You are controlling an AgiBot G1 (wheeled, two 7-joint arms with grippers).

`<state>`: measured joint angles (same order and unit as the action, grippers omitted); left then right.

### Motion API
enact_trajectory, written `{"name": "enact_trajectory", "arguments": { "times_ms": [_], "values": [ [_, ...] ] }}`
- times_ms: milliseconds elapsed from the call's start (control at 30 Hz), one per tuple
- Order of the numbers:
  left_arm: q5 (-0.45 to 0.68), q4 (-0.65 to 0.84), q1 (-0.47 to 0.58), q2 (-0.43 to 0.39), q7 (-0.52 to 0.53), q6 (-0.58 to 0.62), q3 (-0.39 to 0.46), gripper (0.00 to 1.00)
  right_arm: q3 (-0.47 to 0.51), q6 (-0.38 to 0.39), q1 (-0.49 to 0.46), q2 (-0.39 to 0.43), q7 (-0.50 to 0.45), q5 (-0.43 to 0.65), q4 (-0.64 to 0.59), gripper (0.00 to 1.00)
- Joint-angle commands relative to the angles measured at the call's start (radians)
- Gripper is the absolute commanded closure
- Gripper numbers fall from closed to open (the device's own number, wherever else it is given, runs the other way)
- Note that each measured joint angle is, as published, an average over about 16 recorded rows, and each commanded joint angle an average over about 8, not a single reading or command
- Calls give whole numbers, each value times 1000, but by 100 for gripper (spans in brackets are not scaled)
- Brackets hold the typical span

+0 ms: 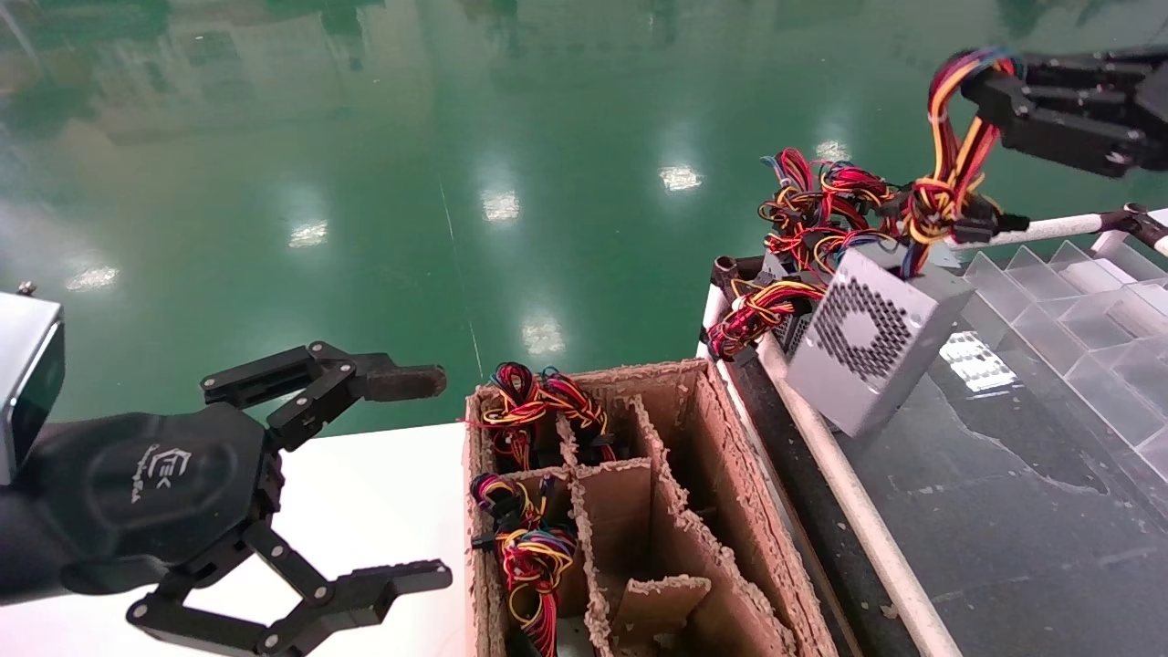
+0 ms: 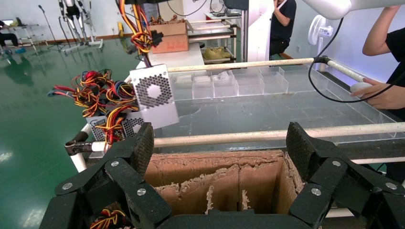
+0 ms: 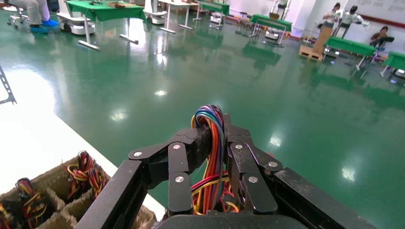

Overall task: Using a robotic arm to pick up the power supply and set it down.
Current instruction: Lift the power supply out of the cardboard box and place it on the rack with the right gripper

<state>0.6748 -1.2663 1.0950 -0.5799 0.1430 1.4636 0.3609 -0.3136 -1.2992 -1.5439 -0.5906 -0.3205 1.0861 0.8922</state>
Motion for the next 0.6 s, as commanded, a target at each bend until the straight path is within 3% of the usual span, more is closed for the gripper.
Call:
{"name": "enact_trajectory", "arguments": {
  "times_ms": [33,600],
  "values": [
    [0,0,0,0,0,0,0,0,0,-12,-2,4,11,0,-22,100],
    [0,0,0,0,0,0,0,0,-25,-113,-48,19,115,39,-206,100]
  ]
}}
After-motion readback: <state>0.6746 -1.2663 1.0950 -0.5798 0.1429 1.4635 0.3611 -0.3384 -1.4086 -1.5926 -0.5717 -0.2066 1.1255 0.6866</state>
